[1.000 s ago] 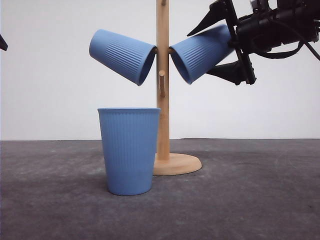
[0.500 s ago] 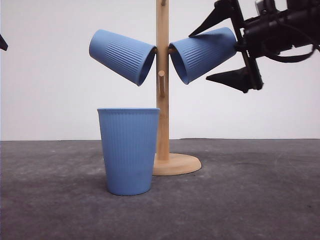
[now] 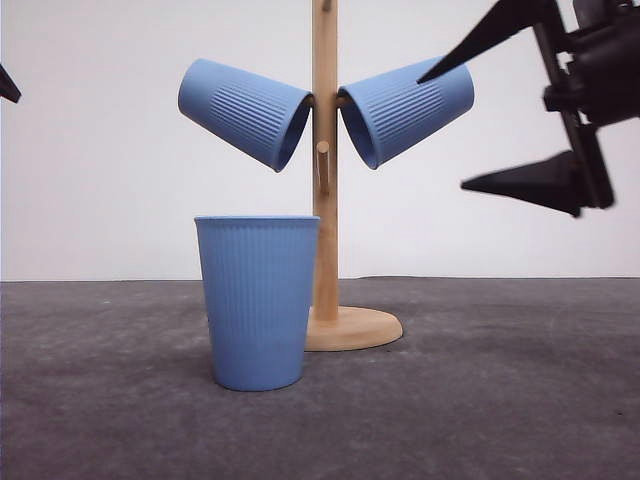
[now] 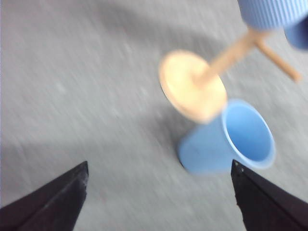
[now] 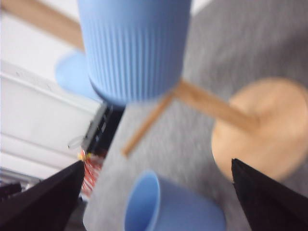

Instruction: Place three cups

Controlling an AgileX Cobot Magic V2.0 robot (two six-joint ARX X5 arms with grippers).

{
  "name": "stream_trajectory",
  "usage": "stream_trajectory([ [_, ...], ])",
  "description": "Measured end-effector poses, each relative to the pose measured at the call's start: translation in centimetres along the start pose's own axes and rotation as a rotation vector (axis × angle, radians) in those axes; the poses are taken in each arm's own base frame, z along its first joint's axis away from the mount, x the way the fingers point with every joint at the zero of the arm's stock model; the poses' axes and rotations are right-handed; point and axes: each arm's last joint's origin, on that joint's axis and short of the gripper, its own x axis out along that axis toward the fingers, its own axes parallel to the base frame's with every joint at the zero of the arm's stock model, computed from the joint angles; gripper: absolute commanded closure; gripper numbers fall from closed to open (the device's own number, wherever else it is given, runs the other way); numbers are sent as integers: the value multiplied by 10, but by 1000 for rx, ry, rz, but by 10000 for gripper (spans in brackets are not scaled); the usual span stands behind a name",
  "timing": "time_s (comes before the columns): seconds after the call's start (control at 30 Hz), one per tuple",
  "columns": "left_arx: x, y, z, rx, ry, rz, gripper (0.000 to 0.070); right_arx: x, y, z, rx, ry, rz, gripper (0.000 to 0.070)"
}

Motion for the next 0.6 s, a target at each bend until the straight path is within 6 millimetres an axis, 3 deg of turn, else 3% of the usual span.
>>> stream_trajectory([
  [0.27, 23, 1, 1, -64, 189, -15, 149, -28, 1, -25, -54, 125, -221, 86],
  [0.6, 55, -30, 33, 2, 287, 11, 149, -65, 6, -50, -213, 204, -462, 86],
])
